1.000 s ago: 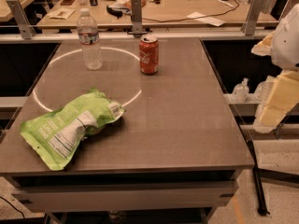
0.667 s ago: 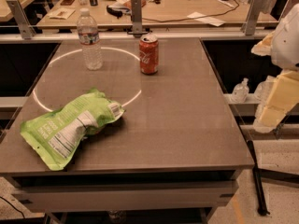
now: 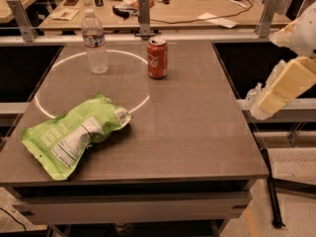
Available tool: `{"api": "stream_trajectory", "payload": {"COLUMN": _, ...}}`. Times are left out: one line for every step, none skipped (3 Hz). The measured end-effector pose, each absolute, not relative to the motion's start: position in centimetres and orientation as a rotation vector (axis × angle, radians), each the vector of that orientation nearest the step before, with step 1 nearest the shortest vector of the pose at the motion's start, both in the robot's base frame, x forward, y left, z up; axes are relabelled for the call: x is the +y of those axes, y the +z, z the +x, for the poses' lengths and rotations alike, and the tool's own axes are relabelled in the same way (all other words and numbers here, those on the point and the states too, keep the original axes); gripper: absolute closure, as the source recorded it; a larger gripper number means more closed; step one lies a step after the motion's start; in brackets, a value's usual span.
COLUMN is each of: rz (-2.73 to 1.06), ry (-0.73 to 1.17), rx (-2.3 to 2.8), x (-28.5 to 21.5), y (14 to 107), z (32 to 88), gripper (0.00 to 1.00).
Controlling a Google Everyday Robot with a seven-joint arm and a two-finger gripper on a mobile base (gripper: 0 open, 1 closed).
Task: Pick water bottle
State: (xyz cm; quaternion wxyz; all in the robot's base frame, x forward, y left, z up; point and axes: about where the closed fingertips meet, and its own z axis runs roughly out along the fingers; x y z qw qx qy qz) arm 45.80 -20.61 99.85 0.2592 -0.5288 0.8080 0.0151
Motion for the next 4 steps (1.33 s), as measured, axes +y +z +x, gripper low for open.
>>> {"api": "stream_trajectory", "payload": {"rz": -1.25, "ry": 0.123, "rx": 2.171, "x": -19.7, "y": 100.4, "z": 46.8, "gripper": 0.0}}
{"api": "stream_trajectory", "payload": {"rz": -1.132, "ry": 0.149, "rx": 2.118, "x": -18.9, "y": 101.1, "z": 47.7, "gripper": 0.0}}
{"api": "stream_trajectory", "payload": {"rz": -1.065, "ry": 0.156, "rx": 2.073, "x": -17.9, "y": 101.2, "z": 48.6, "gripper": 0.0}}
{"api": "stream_trajectory", "payload": {"rz": -1.017, "ry": 0.185, "rx": 2.022, "x": -16.9, "y": 101.0, "z": 49.5, "gripper": 0.0}}
